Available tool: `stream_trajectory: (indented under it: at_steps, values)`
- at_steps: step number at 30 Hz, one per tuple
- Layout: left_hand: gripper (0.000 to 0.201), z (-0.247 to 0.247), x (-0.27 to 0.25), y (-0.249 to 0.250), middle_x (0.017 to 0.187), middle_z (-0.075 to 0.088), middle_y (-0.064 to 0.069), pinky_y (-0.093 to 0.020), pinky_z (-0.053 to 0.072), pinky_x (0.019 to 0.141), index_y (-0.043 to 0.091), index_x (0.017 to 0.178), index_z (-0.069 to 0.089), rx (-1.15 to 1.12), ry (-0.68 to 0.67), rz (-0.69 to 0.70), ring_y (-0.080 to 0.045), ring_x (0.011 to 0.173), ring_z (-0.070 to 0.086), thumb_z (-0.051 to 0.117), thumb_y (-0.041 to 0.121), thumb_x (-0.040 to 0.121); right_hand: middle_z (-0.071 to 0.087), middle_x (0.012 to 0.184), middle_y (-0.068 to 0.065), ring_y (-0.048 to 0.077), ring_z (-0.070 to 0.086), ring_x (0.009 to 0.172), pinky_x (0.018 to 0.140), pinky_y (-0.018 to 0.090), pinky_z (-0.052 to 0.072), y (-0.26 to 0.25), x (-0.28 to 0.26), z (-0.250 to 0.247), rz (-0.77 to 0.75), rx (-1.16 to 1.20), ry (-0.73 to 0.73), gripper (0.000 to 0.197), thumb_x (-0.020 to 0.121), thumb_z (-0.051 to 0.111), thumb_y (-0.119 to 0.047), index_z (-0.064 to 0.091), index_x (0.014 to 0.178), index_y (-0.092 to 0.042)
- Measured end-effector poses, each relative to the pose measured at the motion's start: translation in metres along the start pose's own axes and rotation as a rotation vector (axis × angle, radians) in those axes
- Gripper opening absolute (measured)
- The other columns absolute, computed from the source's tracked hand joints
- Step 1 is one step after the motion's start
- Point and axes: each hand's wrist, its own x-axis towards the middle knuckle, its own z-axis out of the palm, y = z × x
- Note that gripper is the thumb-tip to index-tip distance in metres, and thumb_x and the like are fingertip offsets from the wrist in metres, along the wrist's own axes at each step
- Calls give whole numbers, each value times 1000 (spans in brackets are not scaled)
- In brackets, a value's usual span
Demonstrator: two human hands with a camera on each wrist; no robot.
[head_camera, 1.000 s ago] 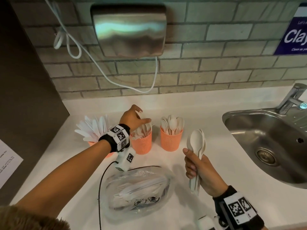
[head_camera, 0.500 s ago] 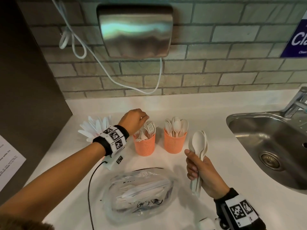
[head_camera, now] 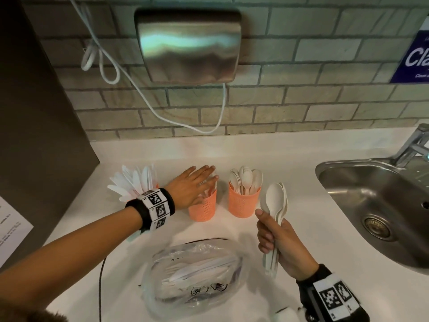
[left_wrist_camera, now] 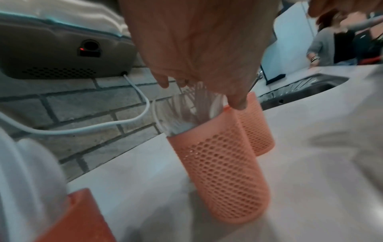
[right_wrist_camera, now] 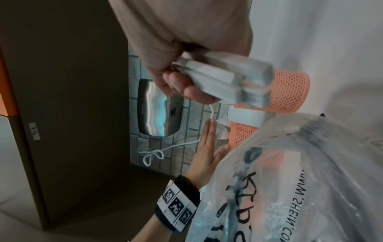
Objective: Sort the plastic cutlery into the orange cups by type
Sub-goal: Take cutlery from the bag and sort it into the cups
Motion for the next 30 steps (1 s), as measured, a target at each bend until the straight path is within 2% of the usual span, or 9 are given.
stream_trajectory:
  at_steps: [3, 5, 11, 14, 18, 22, 24, 27, 30]
  values:
    - [63, -3, 15, -10, 158, -2, -12, -40, 12, 117, 17, 149, 2, -45, -20, -30, -26, 146, 7, 29, 42, 98, 26, 44, -4, 8, 26, 35, 39, 20, 28, -1, -2, -3, -1, 22, 21, 41, 88, 55, -25, 34, 54, -18]
    - [60, -7, 21, -13, 158, -10, -8, -37, 6, 118, 20, 149, -1, -131, -66, -78, -23, 146, 0, 26, 40, 100, 25, 44, -4, 8, 26, 35, 38, 19, 28, -2, -2, -4, 0, 27, 31, 40, 88, 55, -26, 34, 55, -18]
    - [47, -5, 30, -8, 156, 19, -6, -31, 23, 112, 22, 147, 23, -530, -9, -234, -22, 141, 25, 25, 34, 101, 28, 44, -3, 8, 28, 34, 38, 19, 32, -7, 3, -2, -32, -16, -3, 27, 82, 56, -34, 43, 72, -12]
    - [49, -6, 32, 2, 158, 10, -7, -32, 17, 115, 21, 149, 14, -525, 41, -195, -22, 144, 19, 25, 29, 102, 34, 44, -4, 9, 33, 35, 39, 20, 36, -8, 9, 1, -56, -36, -16, 23, 84, 56, -32, 48, 81, -11]
    - [47, -4, 29, 3, 153, 28, -5, -31, 21, 112, 15, 147, 23, -530, 42, -189, -22, 137, 32, 26, 26, 101, 45, 48, -1, 11, 42, 38, 40, 23, 43, -8, 17, 2, -97, -79, 10, 16, 89, 56, -24, 54, 80, -11]
    - [67, 4, 27, 0, 140, 47, -12, -27, 29, 105, 5, 135, 42, -561, 107, -212, -24, 127, 44, 14, 46, 90, 43, 44, -2, 13, 40, 39, 43, 23, 43, -9, 28, -2, -148, -96, 43, 23, 89, 56, -23, 54, 71, -10]
    - [85, 10, 25, -4, 141, 45, -12, -29, 26, 109, 6, 137, 39, -569, 77, -222, -24, 132, 39, 8, 59, 79, 40, 41, -4, 14, 37, 42, 50, 26, 38, -10, 37, -6, -195, -155, 73, 35, 90, 55, -28, 49, 59, -12]
    - [106, 12, 24, -10, 154, 27, -5, -35, 9, 117, 11, 147, 21, -556, 4, -221, -20, 144, 15, -4, 78, 67, 36, 46, -7, 13, 34, 46, 56, 30, 32, -10, 51, -8, -238, -149, 101, 33, 87, 57, -33, 44, 66, -13]
    - [93, -8, 15, -8, 156, 20, -4, -33, 2, 117, 13, 148, 13, -659, 91, -288, -16, 146, 7, 1, 73, 79, 36, 46, -6, 11, 37, 42, 50, 25, 37, -15, 64, -7, -293, -120, 123, 30, 85, 58, -32, 45, 66, -12]
